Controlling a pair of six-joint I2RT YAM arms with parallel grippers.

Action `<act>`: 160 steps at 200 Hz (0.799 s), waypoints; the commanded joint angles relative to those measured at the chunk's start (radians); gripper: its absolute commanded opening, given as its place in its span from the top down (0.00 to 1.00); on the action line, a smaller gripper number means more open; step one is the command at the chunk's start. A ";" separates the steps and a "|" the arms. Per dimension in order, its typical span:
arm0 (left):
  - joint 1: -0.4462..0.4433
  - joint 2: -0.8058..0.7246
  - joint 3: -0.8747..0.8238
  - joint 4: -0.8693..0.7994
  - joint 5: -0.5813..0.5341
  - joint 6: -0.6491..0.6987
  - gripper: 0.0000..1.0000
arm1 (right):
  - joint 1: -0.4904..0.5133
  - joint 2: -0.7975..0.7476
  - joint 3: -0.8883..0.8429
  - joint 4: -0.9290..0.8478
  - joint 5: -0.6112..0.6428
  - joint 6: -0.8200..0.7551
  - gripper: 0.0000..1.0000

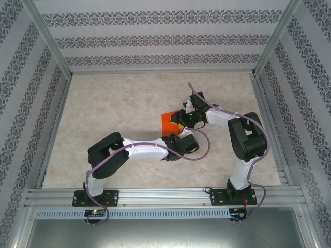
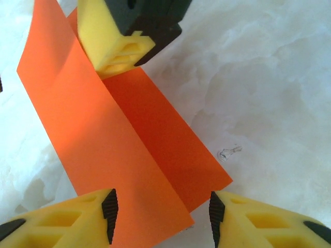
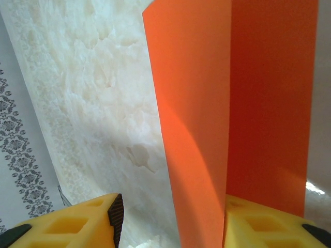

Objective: Fold a paper plane with a square sheet of paper (fold left side to right side)
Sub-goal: Fold the triangle a second time at the center of the table.

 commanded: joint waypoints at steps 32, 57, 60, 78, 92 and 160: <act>-0.015 -0.037 -0.006 -0.013 -0.039 -0.007 0.81 | -0.009 0.005 0.018 -0.024 -0.015 -0.026 0.51; -0.015 -0.041 -0.006 -0.012 -0.038 -0.008 0.87 | -0.010 0.005 0.022 -0.033 -0.013 -0.033 0.51; -0.015 -0.043 -0.006 -0.012 -0.036 -0.007 0.88 | -0.010 0.005 0.022 -0.035 -0.013 -0.035 0.51; -0.013 -0.049 -0.007 -0.015 -0.037 -0.010 0.93 | -0.010 0.002 0.024 -0.040 -0.011 -0.039 0.51; -0.012 -0.060 -0.009 -0.018 -0.037 -0.012 0.95 | -0.012 -0.004 0.025 -0.040 -0.007 -0.042 0.51; 0.072 -0.170 -0.087 0.057 0.190 -0.037 0.99 | -0.095 -0.236 -0.088 0.091 0.038 -0.030 0.32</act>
